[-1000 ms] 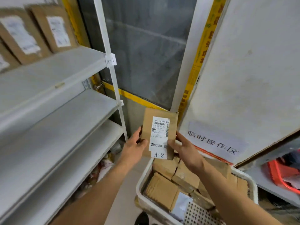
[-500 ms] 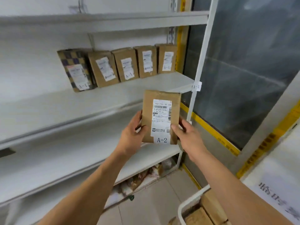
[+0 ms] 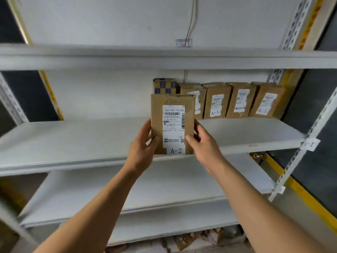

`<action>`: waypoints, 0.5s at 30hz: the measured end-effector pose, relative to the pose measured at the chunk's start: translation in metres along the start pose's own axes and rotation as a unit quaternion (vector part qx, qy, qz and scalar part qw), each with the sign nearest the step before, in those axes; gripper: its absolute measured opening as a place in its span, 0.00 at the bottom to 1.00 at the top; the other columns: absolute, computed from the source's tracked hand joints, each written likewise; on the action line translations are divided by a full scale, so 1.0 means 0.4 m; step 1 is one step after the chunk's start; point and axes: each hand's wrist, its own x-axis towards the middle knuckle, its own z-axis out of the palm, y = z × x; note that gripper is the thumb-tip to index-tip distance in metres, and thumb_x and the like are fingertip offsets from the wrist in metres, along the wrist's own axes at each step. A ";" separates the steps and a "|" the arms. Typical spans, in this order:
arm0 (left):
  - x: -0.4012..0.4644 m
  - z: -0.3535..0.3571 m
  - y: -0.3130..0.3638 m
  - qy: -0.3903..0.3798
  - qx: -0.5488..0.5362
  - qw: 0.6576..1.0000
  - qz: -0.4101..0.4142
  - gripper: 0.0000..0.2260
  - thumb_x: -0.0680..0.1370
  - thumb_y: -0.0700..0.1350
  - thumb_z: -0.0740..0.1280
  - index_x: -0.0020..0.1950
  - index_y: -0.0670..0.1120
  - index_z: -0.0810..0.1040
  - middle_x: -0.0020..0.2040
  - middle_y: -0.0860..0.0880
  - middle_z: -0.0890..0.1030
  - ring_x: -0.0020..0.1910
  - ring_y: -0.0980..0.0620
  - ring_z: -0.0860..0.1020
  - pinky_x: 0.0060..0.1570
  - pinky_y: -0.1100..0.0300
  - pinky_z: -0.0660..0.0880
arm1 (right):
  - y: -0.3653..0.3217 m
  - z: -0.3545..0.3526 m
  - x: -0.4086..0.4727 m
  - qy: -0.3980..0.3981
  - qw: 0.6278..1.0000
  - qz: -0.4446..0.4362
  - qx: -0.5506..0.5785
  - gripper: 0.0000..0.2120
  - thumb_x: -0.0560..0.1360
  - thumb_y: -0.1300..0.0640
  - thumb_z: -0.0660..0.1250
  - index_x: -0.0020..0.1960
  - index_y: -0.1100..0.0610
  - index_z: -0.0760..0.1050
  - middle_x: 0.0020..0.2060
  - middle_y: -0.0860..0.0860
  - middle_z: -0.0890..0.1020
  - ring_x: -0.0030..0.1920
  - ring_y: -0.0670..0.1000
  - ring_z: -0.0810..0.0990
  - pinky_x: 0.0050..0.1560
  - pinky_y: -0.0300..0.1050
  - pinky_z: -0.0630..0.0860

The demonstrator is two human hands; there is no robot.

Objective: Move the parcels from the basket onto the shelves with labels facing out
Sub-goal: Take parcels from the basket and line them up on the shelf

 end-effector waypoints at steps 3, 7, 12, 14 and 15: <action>0.048 -0.077 -0.051 0.020 0.030 0.999 -0.020 0.29 0.80 0.47 0.66 0.78 0.67 0.66 0.69 0.61 0.80 0.67 0.51 0.81 0.63 0.43 0.81 | 0.000 0.090 0.081 -0.016 1.000 -0.002 -0.014 0.22 0.84 0.57 0.66 0.77 0.45 0.71 0.64 0.41 0.83 0.64 0.42 0.81 0.66 0.40 0.76; 0.097 -0.145 -0.114 0.035 0.054 0.997 -0.051 0.31 0.83 0.40 0.66 0.79 0.68 0.65 0.68 0.59 0.81 0.67 0.52 0.81 0.61 0.46 0.82 | 0.013 0.176 0.175 -0.039 0.999 0.002 -0.018 0.22 0.83 0.59 0.69 0.75 0.48 0.74 0.62 0.43 0.83 0.58 0.39 0.83 0.63 0.37 0.77; 0.177 -0.209 -0.170 0.058 0.083 0.992 -0.076 0.30 0.84 0.38 0.65 0.79 0.65 0.66 0.68 0.56 0.81 0.67 0.51 0.81 0.60 0.51 0.82 | 0.052 0.288 0.305 -0.058 0.997 0.010 -0.045 0.27 0.82 0.53 0.71 0.80 0.50 0.69 0.71 0.45 0.77 0.69 0.47 0.77 0.69 0.45 0.74; 0.213 -0.220 -0.183 0.065 0.089 0.989 -0.095 0.30 0.83 0.37 0.64 0.78 0.65 0.67 0.66 0.56 0.83 0.62 0.52 0.83 0.60 0.53 0.82 | 0.058 0.319 0.351 -0.058 0.997 0.013 -0.044 0.29 0.82 0.54 0.71 0.81 0.52 0.66 0.70 0.43 0.74 0.67 0.44 0.73 0.69 0.43 0.71; 0.232 -0.223 -0.189 0.072 0.089 0.988 -0.104 0.30 0.83 0.37 0.64 0.78 0.66 0.67 0.64 0.58 0.83 0.59 0.54 0.84 0.59 0.54 0.82 | 0.059 0.334 0.375 -0.061 0.997 0.018 -0.042 0.29 0.83 0.55 0.70 0.82 0.53 0.66 0.68 0.41 0.72 0.65 0.43 0.72 0.67 0.42 0.70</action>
